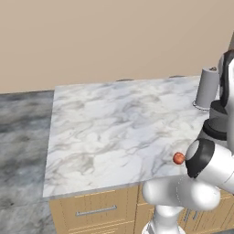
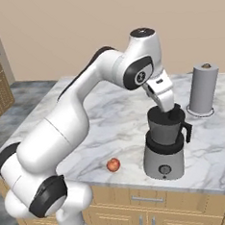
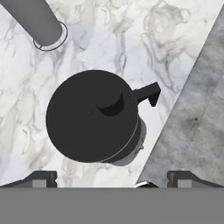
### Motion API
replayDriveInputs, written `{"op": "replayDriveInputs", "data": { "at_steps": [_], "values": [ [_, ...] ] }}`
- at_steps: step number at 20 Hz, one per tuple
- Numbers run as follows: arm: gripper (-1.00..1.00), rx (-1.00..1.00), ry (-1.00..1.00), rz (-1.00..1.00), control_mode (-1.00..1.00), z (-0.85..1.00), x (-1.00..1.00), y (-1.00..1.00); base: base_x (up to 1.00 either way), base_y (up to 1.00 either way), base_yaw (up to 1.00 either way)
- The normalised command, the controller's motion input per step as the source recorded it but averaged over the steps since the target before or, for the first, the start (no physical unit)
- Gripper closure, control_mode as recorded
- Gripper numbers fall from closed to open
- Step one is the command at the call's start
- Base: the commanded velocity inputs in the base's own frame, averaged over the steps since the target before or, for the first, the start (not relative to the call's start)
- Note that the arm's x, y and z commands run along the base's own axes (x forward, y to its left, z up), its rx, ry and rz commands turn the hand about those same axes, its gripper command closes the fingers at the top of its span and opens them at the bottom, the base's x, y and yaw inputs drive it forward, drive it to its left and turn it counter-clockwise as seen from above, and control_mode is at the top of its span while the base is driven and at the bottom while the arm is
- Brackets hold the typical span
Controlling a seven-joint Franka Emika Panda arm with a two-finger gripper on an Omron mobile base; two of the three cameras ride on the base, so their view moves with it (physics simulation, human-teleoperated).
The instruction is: Open the blender lid, put the peach in the blender, close the lid, and start the blender.
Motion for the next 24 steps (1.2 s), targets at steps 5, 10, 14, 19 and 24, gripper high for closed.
{"op": "replayDriveInputs", "data": {
  "at_steps": [5, 10, 14, 19, 24],
  "values": [
    [-1.00, 0.00, 0.00, 0.00, -1.00, -0.01, 0.00, -0.30, 0.00, 0.00, 0.00],
    [-1.00, 0.00, 0.00, 0.00, -1.00, -0.11, 0.08, -0.24, 0.00, 0.00, 0.00],
    [-1.00, 0.00, 0.02, 0.00, -1.00, -0.20, 0.09, -0.13, 0.00, 0.00, 0.00],
    [-1.00, 0.00, 0.02, 0.00, -1.00, -0.21, 0.14, -0.08, 0.00, 0.00, 0.00],
    [-1.00, 0.00, 0.01, 0.01, -1.00, -0.12, 0.19, -0.01, 0.00, 0.00, 0.00]
  ]
}}
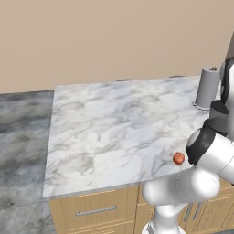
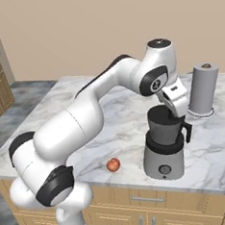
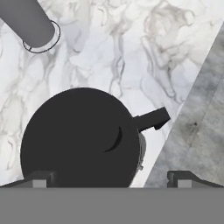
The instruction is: Open the blender lid, put the peach in the blender, close the lid, and start the blender.
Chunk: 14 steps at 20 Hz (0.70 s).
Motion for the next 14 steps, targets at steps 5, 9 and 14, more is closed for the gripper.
{"op": "replayDriveInputs", "data": {
  "at_steps": [5, 9, 14],
  "values": [
    [-1.00, 0.01, 0.00, 0.01, -1.00, -0.06, 0.13, -0.03, 0.00, 0.00, 0.00],
    [-1.00, 0.02, 0.00, 0.01, -1.00, -0.02, 0.03, -0.11, 0.00, 0.00, 0.00],
    [-1.00, 0.01, 0.01, 0.01, -1.00, -0.04, 0.12, -0.10, 0.00, 0.00, 0.00]
  ]
}}
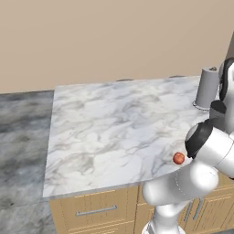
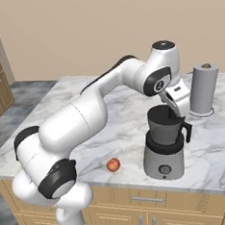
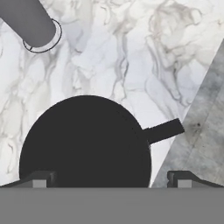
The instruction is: Open the blender lid, put the peach in the blender, close the lid, and start the blender.
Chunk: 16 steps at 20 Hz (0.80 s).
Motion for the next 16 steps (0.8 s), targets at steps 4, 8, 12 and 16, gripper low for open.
{"op": "replayDriveInputs", "data": {
  "at_steps": [4, 8, 12, 16],
  "values": [
    [-1.00, 0.00, 0.03, 0.00, -1.00, -0.07, 0.10, -0.03, 0.00, 0.00, 0.00],
    [-1.00, 0.00, 0.06, 0.00, -1.00, -0.09, 0.14, -0.01, 0.00, 0.00, 0.00],
    [-1.00, 0.00, 0.05, 0.00, -1.00, -0.12, 0.07, -0.01, 0.00, 0.00, 0.00],
    [-1.00, 0.00, 0.05, 0.00, -1.00, -0.08, 0.08, 0.00, 0.00, 0.00, 0.00]
  ]
}}
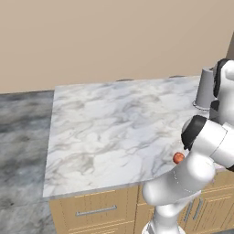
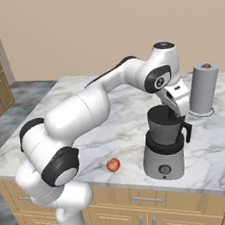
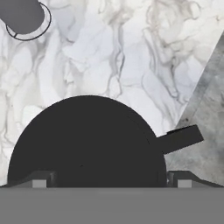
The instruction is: Open the blender lid, put the peach in the blender, close the lid, and start the blender.
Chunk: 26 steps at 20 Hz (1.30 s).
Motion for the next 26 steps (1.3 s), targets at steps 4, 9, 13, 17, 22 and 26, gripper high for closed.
{"op": "replayDriveInputs", "data": {
  "at_steps": [4, 9, 13, 17, 22, 26],
  "values": [
    [-1.00, 0.00, 0.04, 0.00, -1.00, -0.10, 0.00, 0.00, 0.00, 0.00, 0.00],
    [1.00, 0.00, 0.04, 0.00, -1.00, -0.13, 0.00, 0.00, 0.00, 0.00, 0.00],
    [1.00, 0.00, 0.00, 0.01, -1.00, -0.02, 0.00, 0.00, 0.00, 0.00, 0.00],
    [1.00, 0.00, 0.00, 0.00, -1.00, 0.00, 0.00, 0.00, 0.00, 0.00, 0.00],
    [1.00, 0.00, -0.05, 0.00, -1.00, 0.27, -0.10, 0.03, 0.00, 0.00, 0.00],
    [1.00, 0.00, -0.21, 0.00, -1.00, 0.89, -0.36, 0.21, 0.00, 0.00, 0.00]
  ]
}}
